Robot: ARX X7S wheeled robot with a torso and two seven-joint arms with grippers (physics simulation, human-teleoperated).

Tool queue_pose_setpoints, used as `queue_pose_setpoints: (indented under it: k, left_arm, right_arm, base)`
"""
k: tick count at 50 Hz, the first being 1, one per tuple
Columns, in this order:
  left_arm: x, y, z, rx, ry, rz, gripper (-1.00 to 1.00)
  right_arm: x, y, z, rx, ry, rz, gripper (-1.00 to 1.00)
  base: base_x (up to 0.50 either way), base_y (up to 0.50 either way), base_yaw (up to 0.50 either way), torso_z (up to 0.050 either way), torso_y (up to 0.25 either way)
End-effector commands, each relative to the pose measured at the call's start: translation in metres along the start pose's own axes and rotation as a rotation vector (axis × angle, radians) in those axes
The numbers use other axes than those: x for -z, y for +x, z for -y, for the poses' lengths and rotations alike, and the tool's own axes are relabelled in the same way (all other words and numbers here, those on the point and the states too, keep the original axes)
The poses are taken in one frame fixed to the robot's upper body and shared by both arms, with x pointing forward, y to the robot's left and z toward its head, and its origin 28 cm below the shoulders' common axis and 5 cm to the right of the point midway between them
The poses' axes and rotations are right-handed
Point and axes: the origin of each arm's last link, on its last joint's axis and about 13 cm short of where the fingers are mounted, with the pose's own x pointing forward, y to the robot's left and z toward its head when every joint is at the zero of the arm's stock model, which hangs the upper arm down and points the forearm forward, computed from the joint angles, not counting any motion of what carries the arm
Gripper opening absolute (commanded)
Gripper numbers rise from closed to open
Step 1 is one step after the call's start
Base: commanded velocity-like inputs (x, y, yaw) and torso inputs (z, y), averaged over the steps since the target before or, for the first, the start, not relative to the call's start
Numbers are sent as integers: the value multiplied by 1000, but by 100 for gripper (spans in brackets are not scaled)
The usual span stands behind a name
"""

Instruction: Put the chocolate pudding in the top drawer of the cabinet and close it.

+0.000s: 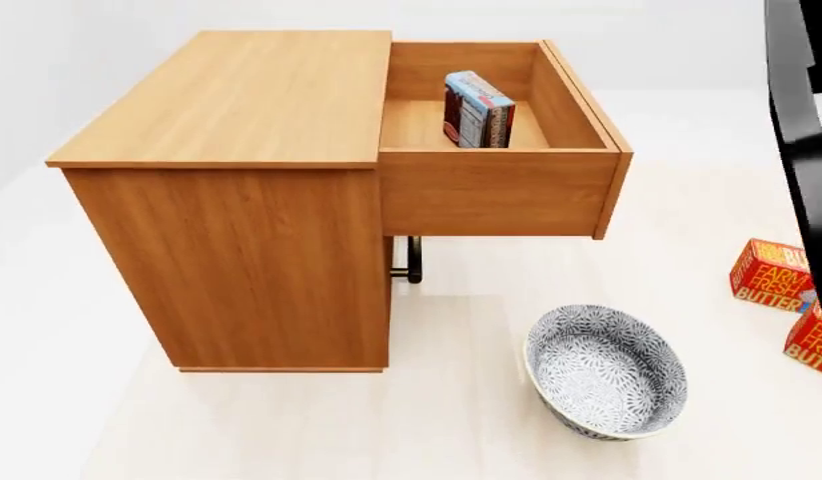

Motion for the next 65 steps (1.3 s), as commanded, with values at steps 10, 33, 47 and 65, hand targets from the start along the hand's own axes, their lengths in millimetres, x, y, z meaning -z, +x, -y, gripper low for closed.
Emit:
queue_pose_setpoints:
  k: [10,33,47,65]
  left_arm:
    - [4,1,-1,-3,-11,-1,100]
    - [12,4,-3,6,-30,1,100]
    - [10,3,-1,10,-35,2,100]
    - [13,3,0,12,-50,2,100]
  right_arm:
    - [43,25,58,181,163,171,100]
    - [90,31,107,339,152,204,100]
    - [127,36,125,446,146,143,100]
    - [180,48,132,613,65,102,100]
  base:
    - [0,0,0,0,122]
    - [0,0,0,0,0]
    - [0,0,0,0,0]
    - [0,0,0,0,0]
